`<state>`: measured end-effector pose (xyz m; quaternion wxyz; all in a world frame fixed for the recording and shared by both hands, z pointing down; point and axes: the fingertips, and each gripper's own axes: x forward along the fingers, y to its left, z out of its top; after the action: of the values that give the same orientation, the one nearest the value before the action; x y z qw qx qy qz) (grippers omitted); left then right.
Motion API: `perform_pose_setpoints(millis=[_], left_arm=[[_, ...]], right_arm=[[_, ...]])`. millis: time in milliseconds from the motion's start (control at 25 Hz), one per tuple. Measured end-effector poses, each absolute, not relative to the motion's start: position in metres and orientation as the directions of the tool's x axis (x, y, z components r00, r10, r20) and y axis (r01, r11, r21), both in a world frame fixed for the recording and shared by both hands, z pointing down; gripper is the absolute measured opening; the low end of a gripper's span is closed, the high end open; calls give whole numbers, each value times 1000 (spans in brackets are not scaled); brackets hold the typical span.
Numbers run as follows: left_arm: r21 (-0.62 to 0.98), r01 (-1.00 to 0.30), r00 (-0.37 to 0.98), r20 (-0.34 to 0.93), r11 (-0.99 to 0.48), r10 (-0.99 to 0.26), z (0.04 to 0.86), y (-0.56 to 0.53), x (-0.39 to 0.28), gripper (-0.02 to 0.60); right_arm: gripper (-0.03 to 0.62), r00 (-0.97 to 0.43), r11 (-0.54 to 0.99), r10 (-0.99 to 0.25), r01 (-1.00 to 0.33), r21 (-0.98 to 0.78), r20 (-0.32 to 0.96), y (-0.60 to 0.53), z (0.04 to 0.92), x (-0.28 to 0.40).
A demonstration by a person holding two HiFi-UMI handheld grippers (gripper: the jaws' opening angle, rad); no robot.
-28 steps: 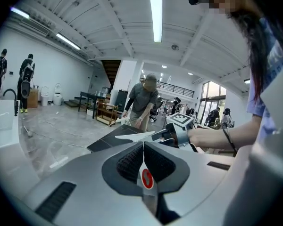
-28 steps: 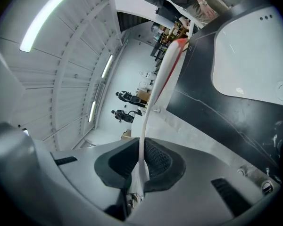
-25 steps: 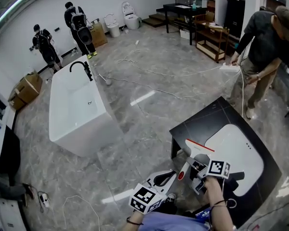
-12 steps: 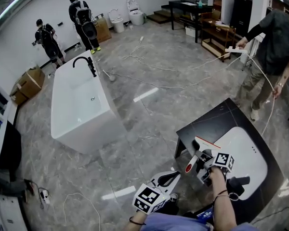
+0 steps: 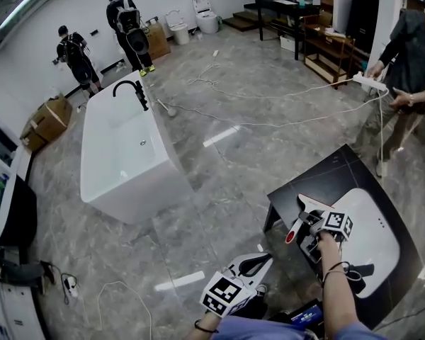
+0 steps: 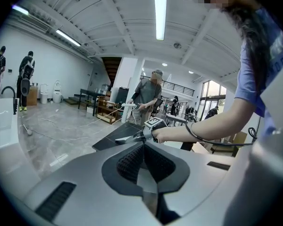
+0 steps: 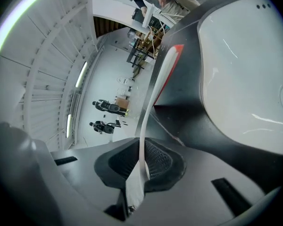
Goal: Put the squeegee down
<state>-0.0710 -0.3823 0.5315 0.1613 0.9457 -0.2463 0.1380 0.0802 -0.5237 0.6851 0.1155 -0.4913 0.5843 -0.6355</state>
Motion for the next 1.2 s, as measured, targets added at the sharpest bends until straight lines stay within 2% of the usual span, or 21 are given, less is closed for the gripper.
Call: perform_pose_setpoints(millis=[160,480,520,560,640,800,960,1200], left_arm=[[242,-513,838,347,-823,-420,533,-379,-72,17],[249,-532,829,345,-809,-439,534,-380,-77,17],[248,-534,828,343,-808,-442,533,-380,-78,17],[248,-537,827,342,-807,-446,532,-381,-79,17],[248,-541,825,339,-803,-451,532,-381,-82,17],[249,-551,820,342,-797,-459,537,-380,-84,17],[250,-547,823,337,-799,-457,535,-377,-84,17],[249,-543,826,330,-802,-457,533,-375,-88,17]], right_arm=[[38,-450,-326,-711,-470,-820,541,-527,696,91],[63,-328,-320,-694,-658,-682,641,-524,701,107],[93,-314,-321,-699,-665,-674,643,-524,701,108],[150,-304,-324,-703,-668,-670,643,-523,700,109],[206,-283,-337,-709,-669,-662,646,-522,700,111],[258,-220,-373,-705,-693,-617,674,-518,701,120],[262,-192,-369,-715,-714,-595,672,-513,691,122],[261,-205,-290,-778,-722,-628,594,-504,655,114]])
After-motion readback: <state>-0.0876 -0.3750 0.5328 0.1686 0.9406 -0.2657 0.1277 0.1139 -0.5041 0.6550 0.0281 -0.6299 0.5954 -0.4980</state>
